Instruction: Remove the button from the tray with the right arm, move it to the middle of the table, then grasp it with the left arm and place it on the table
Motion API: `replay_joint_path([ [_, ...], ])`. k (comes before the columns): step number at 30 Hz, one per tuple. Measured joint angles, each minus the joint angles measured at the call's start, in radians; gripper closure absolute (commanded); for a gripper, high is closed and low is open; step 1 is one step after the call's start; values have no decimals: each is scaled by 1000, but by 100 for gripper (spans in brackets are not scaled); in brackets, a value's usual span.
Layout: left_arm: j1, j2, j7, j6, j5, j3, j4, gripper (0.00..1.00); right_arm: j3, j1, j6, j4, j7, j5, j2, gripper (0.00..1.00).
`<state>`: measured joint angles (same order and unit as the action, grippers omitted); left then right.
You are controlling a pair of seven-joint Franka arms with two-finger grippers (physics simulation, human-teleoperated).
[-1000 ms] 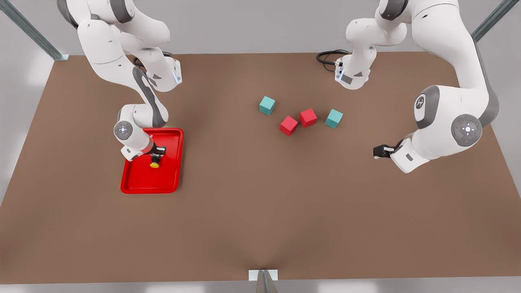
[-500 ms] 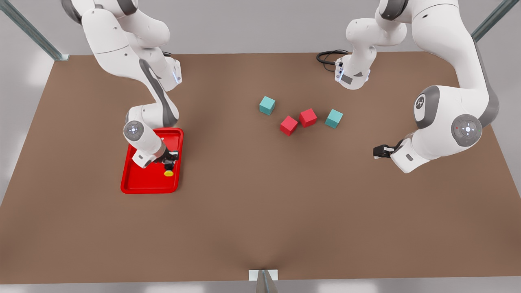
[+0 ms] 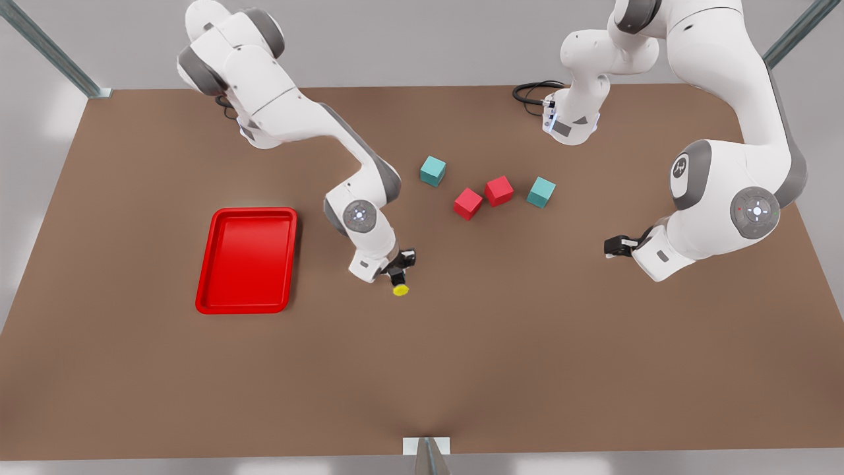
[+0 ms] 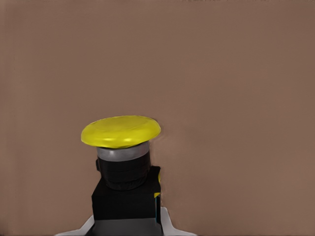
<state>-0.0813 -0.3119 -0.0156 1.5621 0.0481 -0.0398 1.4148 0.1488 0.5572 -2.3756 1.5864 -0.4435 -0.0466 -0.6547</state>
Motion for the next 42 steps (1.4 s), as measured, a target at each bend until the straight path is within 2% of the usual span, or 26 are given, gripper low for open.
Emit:
replay_joint_path([
  [6, 0, -1, 0, 1, 0, 0, 0, 0, -6, 83, 110, -447, -196, -49, -277, 58],
  [10, 0, -6, 0, 6, 0, 0, 0, 0, -10, 131, 165, -595, -314, -66, -411, 55],
  [11, 0, -8, 0, 8, 0, 0, 0, 0, -10, 139, 175, -608, -342, -66, -428, 38],
  [12, 0, -9, 0, 9, 0, 0, 0, 0, -11, 144, 184, -615, -368, -65, -438, 2],
  [16, 0, -10, 0, 13, 0, 0, 0, 0, -24, 153, 212, -622, -458, -64, -446, 0],
  [17, 0, -10, 0, 15, 0, 0, 0, 0, -30, 144, 220, -621, -475, -64, -430, 0],
  [19, 0, -10, 0, 17, 0, -1, 0, 0, -35, 52, 244, -545, -493, -63, -262, 0],
  [23, -1, -9, 0, 23, 0, -1, 0, 0, -70, -165, 357, -145, -446, -25, 218, 0],
  [26, 0, -10, 1, 25, 0, -1, 0, 0, -72, -279, 412, 83, -371, 41, 458, 0],
  [29, -1, -10, 1, 27, 0, -1, 0, 0, -71, -379, 458, 126, -283, 79, 539, 0],
  [32, -24, -38, 23, 29, 3, -1, 0, 0, -72, -469, 529, 78, -197, 98, 568, 0],
  [35, -198, -107, 112, 73, 54, -6, 4, 0, -71, -499, 596, 9, -125, 122, 568, 0],
  [38, -304, -192, 220, 240, 115, -59, 79, 0, -71, -474, 647, -61, -64, 138, 547, 0],
  [42, -349, -231, 353, 527, 144, -84, 209, 0, -71, -455, 687, -91, 2, 145, 528, 0],
])
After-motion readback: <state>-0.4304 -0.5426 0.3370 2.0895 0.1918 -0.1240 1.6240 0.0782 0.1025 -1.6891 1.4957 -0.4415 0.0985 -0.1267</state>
